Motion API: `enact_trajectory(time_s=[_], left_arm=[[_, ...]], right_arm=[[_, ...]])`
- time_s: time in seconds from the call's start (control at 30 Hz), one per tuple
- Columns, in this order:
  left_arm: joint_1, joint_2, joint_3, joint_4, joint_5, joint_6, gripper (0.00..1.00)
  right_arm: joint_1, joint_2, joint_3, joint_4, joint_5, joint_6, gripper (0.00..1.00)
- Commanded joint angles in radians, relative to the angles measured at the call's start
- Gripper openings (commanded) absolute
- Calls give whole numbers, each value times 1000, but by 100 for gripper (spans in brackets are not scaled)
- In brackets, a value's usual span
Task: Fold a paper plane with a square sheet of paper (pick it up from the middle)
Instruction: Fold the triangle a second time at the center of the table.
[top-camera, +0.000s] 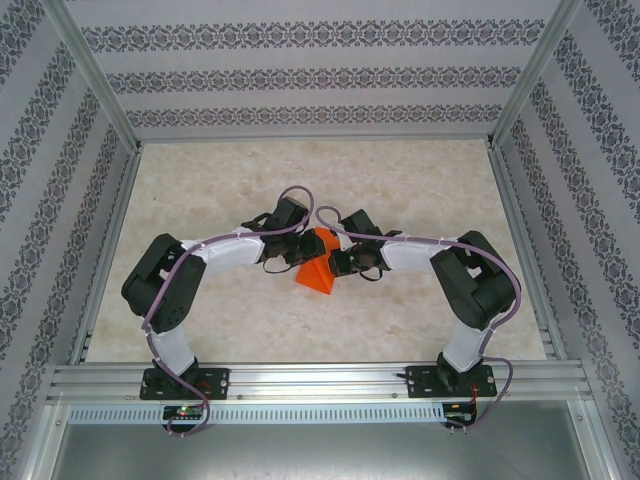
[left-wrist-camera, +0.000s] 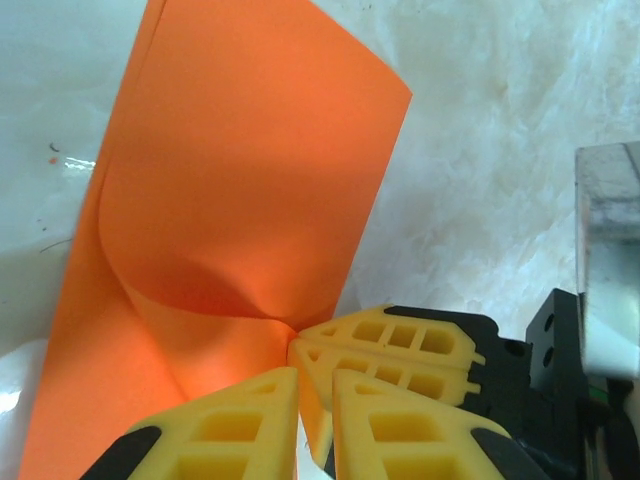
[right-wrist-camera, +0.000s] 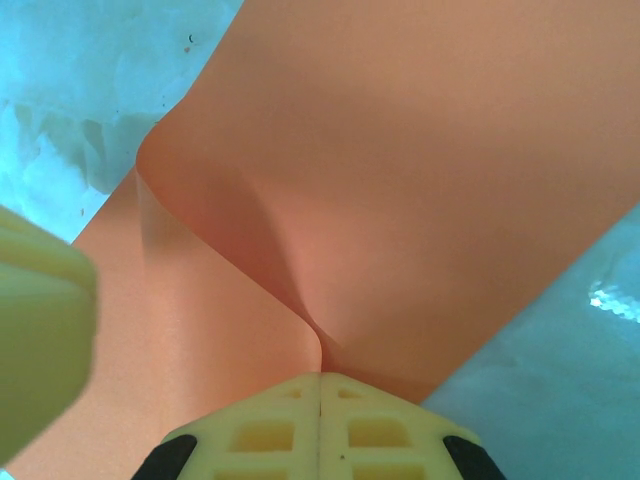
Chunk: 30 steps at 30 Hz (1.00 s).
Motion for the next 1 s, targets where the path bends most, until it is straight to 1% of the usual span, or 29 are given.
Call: enact_trajectory(time_s=[0.0,0.27,0.53,0.7,0.83,0.9,0.97], left_arm=[[12,29,7,69,26,-32,17],[12,74,1,78,11,-32,17],[12,112,-33,58,-36,-24,16],[12,131,-46,55,-40,-20,14],[12,125,-70,47,-63,-12,14],[12,128,-72,53,-59,-12,14],[12,131,-70,59,-54,-13,14]], right_arm=[[-6,36,-3,-23,44,-9,2],[-5,40,-3,-21,41,-7,2],[-6,39,4,-18,40,-3,2],[-6,36,13,-16,33,10,3],[-10,2,27,-28,26,29,9],[-16,-27,35,-46,26,44,18],[-24,-76,34,-68,25,58,23]])
